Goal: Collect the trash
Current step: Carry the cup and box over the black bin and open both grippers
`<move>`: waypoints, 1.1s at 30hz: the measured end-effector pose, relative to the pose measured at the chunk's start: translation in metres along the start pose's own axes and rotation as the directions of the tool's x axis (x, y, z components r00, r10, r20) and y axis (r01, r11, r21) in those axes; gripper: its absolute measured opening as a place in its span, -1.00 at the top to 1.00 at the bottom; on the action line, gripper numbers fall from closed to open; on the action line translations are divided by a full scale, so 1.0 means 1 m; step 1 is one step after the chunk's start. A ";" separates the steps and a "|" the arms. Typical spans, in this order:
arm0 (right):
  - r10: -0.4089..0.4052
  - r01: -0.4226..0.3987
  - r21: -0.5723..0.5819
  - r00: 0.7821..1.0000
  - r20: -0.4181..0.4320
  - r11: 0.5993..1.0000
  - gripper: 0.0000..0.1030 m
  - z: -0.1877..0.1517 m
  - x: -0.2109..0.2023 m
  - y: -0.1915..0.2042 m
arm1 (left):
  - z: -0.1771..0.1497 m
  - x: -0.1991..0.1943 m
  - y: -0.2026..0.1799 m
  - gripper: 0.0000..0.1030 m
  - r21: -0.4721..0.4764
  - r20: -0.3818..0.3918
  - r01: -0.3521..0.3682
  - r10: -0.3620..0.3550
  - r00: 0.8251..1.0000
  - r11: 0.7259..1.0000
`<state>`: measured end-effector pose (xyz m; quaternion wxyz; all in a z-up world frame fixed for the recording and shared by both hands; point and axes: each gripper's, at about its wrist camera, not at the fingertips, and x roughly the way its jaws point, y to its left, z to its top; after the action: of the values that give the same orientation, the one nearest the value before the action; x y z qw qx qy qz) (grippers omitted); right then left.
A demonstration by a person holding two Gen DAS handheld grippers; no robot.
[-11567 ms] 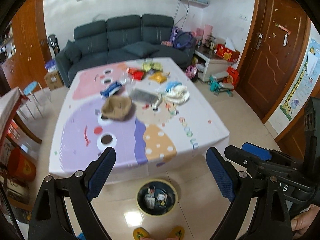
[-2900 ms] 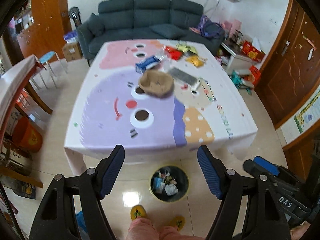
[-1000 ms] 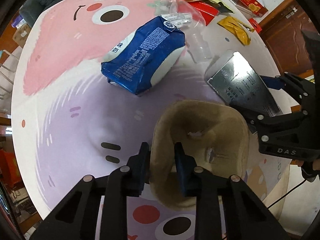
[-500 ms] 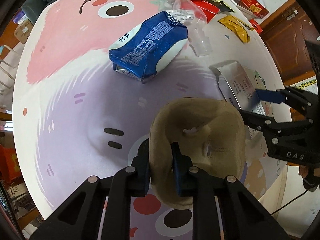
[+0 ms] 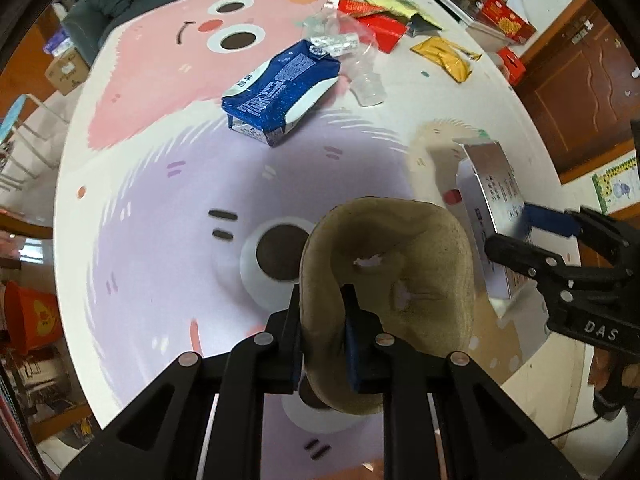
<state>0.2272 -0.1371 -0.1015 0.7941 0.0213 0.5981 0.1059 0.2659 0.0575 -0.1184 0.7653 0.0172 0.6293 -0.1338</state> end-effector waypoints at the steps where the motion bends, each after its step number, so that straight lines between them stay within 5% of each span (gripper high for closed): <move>1: 0.015 -0.015 0.008 1.000 0.014 1.000 -0.21 -0.006 -0.005 -0.002 | -0.005 -0.005 -0.002 0.72 -0.011 0.011 -0.007 0.007 1.000 1.000; 15: 0.197 -0.197 -0.008 0.976 0.089 0.980 -0.22 -0.112 -0.078 -0.014 | -0.128 -0.066 -0.061 0.73 -0.247 0.131 -0.064 0.099 0.986 0.967; 33: 0.292 -0.293 0.016 0.956 0.039 0.956 -0.22 -0.230 -0.077 -0.002 | -0.236 -0.058 -0.110 0.72 -0.213 0.034 -0.181 0.192 0.981 0.960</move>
<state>-0.0120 -0.1756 -0.0948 0.7800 0.1201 0.5751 0.2154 0.0049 0.0084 -0.0951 0.7890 -0.0076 0.6143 0.0051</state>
